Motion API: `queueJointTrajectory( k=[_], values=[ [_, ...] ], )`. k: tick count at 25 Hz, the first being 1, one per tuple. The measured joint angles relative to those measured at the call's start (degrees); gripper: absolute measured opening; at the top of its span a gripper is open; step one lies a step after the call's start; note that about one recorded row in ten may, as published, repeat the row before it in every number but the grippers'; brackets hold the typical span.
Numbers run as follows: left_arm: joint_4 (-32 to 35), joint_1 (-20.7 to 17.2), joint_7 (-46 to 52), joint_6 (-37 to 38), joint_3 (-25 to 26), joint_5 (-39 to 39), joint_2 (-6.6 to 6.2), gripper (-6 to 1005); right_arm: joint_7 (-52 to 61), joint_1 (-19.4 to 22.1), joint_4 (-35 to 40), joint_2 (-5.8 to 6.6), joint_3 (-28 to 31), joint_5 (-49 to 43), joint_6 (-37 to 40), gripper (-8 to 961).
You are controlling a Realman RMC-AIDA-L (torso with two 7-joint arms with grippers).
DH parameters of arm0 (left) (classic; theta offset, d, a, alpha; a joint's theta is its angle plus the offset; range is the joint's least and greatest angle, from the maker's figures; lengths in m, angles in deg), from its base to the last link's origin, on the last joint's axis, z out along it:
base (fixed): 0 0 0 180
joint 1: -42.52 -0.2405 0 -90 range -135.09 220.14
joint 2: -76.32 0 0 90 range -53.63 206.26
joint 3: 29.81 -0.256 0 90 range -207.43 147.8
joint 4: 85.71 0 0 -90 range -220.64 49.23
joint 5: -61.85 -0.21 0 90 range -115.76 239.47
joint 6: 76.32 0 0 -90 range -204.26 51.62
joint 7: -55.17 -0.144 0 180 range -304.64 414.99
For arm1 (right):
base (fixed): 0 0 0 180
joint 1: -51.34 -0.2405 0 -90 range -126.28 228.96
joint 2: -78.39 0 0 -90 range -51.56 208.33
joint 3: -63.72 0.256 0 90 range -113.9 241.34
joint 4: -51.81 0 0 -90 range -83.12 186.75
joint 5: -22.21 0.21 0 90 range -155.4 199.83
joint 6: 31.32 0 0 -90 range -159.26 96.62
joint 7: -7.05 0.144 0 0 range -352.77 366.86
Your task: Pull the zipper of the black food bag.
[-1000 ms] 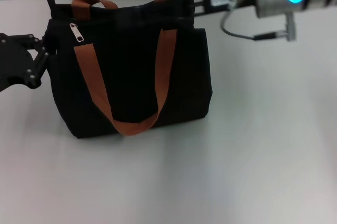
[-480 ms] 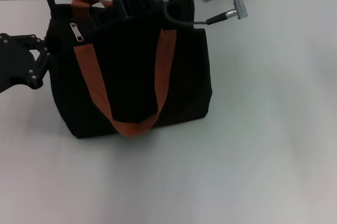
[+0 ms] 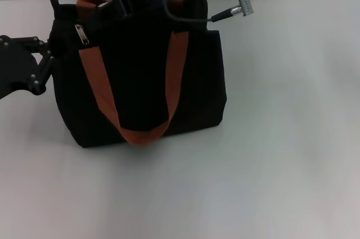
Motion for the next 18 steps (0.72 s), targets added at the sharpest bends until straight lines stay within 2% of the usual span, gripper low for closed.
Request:
queueJointTrajectory(
  k=[18],
  values=[
    [0.0,0.36,0.0,0.77,-0.06,0.0,-0.26,35,2.48,-1.96,-1.22,-0.46,-5.5,0.33,-4.27,244]
  ],
)
